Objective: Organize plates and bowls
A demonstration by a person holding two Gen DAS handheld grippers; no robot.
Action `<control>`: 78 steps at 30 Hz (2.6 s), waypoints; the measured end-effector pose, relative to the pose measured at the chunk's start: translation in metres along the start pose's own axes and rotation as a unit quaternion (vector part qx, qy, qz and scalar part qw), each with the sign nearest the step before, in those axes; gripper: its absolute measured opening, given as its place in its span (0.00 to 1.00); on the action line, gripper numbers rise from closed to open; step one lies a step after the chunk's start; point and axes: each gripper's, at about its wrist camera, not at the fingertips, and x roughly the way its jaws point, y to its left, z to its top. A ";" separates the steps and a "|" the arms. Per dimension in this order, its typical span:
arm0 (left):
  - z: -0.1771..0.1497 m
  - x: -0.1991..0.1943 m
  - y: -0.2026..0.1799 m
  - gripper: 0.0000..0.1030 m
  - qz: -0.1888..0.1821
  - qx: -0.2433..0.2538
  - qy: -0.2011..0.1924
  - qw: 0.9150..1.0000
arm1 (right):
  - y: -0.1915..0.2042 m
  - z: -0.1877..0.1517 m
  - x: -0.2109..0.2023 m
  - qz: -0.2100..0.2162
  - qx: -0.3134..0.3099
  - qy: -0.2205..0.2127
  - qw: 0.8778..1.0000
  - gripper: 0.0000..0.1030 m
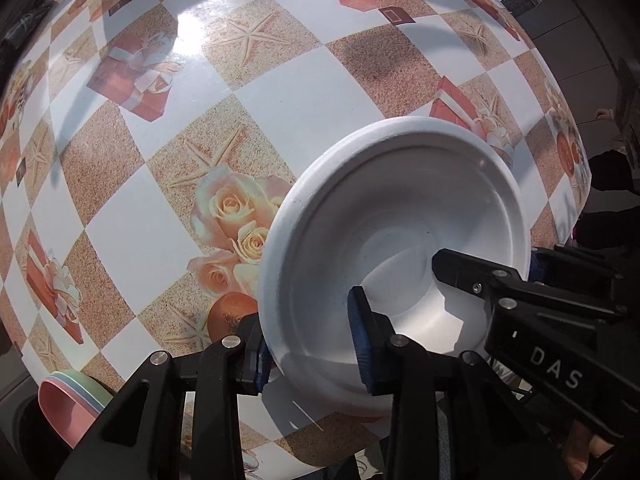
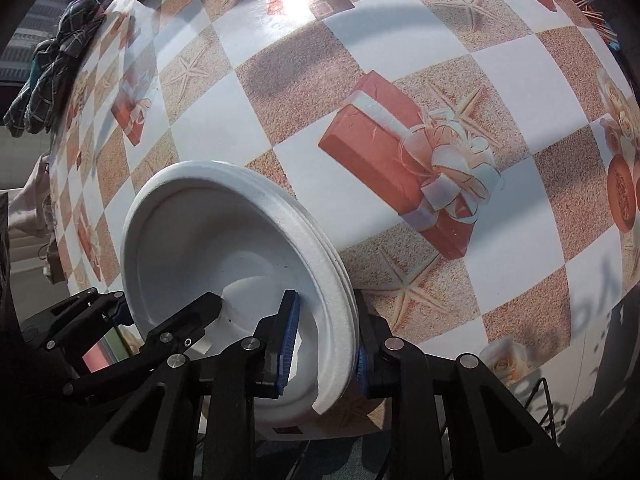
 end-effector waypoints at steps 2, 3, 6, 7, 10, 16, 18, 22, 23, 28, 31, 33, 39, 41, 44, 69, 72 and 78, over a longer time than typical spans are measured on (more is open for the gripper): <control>-0.008 0.001 0.002 0.36 0.000 0.002 -0.001 1.000 | 0.003 -0.005 0.003 -0.001 -0.004 0.010 1.000 0.26; -0.013 0.002 0.004 0.36 -0.002 0.000 -0.001 1.000 | 0.006 -0.008 0.004 -0.003 -0.010 0.012 1.000 0.26; -0.027 0.003 0.012 0.36 -0.003 -0.010 -0.001 1.000 | 0.016 -0.015 0.010 -0.009 -0.022 0.019 1.000 0.26; -0.032 0.004 0.014 0.36 -0.003 -0.013 -0.001 1.000 | 0.019 -0.016 0.012 -0.010 -0.023 0.020 0.999 0.26; -0.047 0.004 0.025 0.37 0.000 -0.028 -0.004 1.000 | 0.032 -0.022 0.017 -0.011 -0.036 0.026 0.999 0.26; -0.073 0.003 0.037 0.37 0.008 -0.047 -0.012 0.999 | 0.059 -0.035 0.028 -0.016 -0.061 0.033 0.997 0.26; -0.081 0.003 0.044 0.37 0.008 -0.052 -0.014 0.999 | 0.067 -0.035 0.030 -0.017 -0.066 0.035 0.997 0.26; -0.093 0.000 0.055 0.37 0.011 -0.057 -0.017 0.998 | 0.081 -0.041 0.035 -0.017 -0.067 0.041 0.997 0.26; -0.096 -0.002 0.057 0.37 0.011 -0.058 -0.019 0.998 | 0.084 -0.042 0.036 -0.016 -0.066 0.042 0.997 0.26; -0.107 -0.028 0.077 0.37 0.017 -0.072 -0.042 0.996 | 0.113 -0.043 0.027 -0.016 -0.090 0.034 0.995 0.26; -0.119 -0.045 0.093 0.37 0.023 -0.090 -0.060 0.994 | 0.137 -0.045 0.019 -0.013 -0.111 0.028 0.993 0.26; -0.123 -0.061 0.111 0.37 0.026 -0.110 -0.072 0.991 | 0.158 -0.047 0.016 -0.010 -0.127 0.024 0.992 0.26; -0.164 -0.098 0.161 0.37 0.046 -0.191 -0.100 0.975 | 0.237 -0.060 0.028 0.007 -0.187 0.030 0.982 0.26; -0.179 -0.105 0.173 0.37 0.051 -0.219 -0.103 0.969 | 0.259 -0.067 0.033 0.011 -0.211 0.036 0.977 0.26; -0.191 -0.100 0.187 0.37 0.057 -0.253 -0.099 0.961 | 0.278 -0.070 0.042 0.011 -0.239 0.049 0.970 0.26; -0.194 -0.133 0.188 1.00 -0.006 -0.261 -0.199 0.945 | 0.205 -0.022 -0.033 -0.005 -0.211 -0.023 0.977 0.99; -0.156 -0.143 0.158 1.00 -0.062 -0.226 -0.190 0.953 | 0.172 0.013 -0.059 -0.008 -0.170 -0.036 0.985 0.99; -0.065 -0.171 0.114 1.00 -0.109 -0.225 -0.197 0.948 | 0.123 0.088 -0.098 0.021 -0.110 -0.023 0.993 0.99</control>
